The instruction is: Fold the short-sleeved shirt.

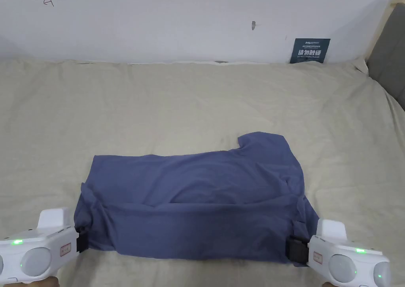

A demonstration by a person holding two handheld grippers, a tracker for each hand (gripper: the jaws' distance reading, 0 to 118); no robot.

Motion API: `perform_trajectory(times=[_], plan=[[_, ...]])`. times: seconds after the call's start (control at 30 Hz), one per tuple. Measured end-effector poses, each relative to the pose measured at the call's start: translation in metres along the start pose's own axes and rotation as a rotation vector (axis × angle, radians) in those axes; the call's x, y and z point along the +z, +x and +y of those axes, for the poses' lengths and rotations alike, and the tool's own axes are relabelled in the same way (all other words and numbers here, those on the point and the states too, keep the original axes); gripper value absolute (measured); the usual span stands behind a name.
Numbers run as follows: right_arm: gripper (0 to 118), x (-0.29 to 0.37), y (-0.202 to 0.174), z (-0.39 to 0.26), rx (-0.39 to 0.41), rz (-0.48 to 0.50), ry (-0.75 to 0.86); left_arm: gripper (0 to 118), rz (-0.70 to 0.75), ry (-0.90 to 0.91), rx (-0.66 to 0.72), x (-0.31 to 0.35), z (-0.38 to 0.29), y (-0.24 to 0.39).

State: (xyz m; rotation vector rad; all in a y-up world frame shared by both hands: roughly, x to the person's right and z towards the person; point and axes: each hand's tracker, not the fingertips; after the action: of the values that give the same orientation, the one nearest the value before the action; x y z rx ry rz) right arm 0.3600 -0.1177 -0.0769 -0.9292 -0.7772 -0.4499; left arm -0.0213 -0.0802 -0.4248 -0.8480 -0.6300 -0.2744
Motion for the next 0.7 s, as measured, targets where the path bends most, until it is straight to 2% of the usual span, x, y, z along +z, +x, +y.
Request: perform_trajectory(times=[0.03, 0.1, 0.13, 0.2, 0.27, 0.5, 0.7], plan=[[87, -0.006, 0.001, -0.003, -0.015, 0.012, -0.017, 6, 0.000, -0.001, -0.001, 0.000, 0.000, 0.000], [37, -0.017, 0.010, -0.010, -0.045, 0.056, -0.028, 6, 0.003, -0.004, 0.007, 0.001, -0.001, 0.000], [22, -0.018, 0.012, -0.011, -0.054, 0.058, -0.018, 6, 0.002, -0.007, 0.013, 0.002, -0.002, -0.002], [19, -0.018, 0.015, -0.015, -0.068, 0.134, -0.009, 6, 0.001, -0.013, 0.029, 0.002, -0.004, -0.004], [17, -0.010, 0.016, -0.014, -0.038, 0.093, 0.023, 6, 0.004, -0.019, 0.047, 0.002, -0.007, -0.007], [15, 0.039, 0.031, -0.017, -0.003, 0.091, 0.116, 6, 0.004, -0.024, 0.124, 0.021, -0.025, -0.026], [15, 0.062, 0.049, -0.054, -0.035, 0.125, 0.089, 6, -0.013, -0.045, 0.155, 0.044, -0.060, -0.038]])
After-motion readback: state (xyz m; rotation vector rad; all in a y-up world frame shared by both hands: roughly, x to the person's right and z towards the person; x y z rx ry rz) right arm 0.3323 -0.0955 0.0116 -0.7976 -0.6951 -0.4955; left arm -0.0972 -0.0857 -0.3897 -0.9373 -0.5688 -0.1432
